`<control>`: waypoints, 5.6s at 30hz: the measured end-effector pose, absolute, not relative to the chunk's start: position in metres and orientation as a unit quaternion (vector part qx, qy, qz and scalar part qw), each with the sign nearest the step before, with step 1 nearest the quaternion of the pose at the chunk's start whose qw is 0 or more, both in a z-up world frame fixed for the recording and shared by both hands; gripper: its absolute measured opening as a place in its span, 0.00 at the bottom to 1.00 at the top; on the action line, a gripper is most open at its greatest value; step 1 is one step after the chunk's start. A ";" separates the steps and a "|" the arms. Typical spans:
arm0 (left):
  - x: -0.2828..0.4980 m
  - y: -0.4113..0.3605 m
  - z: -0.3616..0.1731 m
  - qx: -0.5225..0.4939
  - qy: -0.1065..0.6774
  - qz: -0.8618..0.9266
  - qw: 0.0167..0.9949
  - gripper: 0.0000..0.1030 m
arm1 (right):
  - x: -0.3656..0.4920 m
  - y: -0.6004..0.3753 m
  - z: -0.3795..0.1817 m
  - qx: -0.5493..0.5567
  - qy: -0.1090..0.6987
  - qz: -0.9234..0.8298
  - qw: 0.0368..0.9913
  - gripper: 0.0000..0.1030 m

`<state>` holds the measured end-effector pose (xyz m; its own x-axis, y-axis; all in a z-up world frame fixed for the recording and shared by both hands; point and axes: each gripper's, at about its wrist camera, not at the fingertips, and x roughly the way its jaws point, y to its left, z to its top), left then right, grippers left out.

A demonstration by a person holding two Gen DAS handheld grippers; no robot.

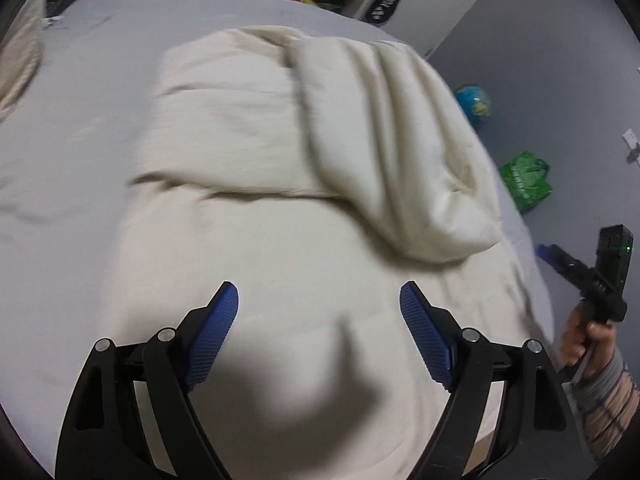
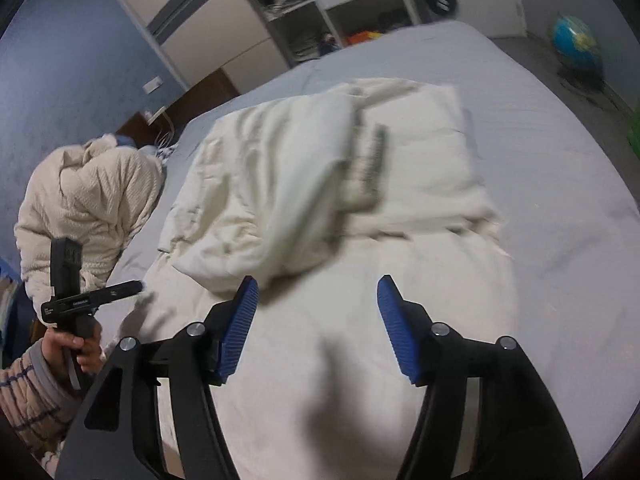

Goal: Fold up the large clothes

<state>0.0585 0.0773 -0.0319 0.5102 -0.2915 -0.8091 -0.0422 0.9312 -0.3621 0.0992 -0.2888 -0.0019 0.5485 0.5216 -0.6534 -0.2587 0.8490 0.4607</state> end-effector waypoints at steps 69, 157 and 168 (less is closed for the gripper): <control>0.060 0.150 0.087 -0.350 0.395 -0.223 0.820 0.09 | 0.119 -0.388 0.048 0.493 0.278 0.417 0.711 0.14; 0.300 0.049 -0.041 -0.072 0.490 0.034 0.868 0.60 | 0.351 -0.121 -0.026 0.002 0.419 0.164 0.893 0.78; 0.293 0.045 -0.059 -0.071 0.471 0.037 0.878 0.60 | 0.359 -0.112 -0.048 -0.012 0.435 0.156 0.887 0.79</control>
<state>0.2926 0.0447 -0.0587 0.5529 -0.0014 -0.8332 -0.1317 0.9873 -0.0891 0.3591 -0.1120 -0.0476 0.5729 0.2653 -0.7755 -0.2864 0.9513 0.1139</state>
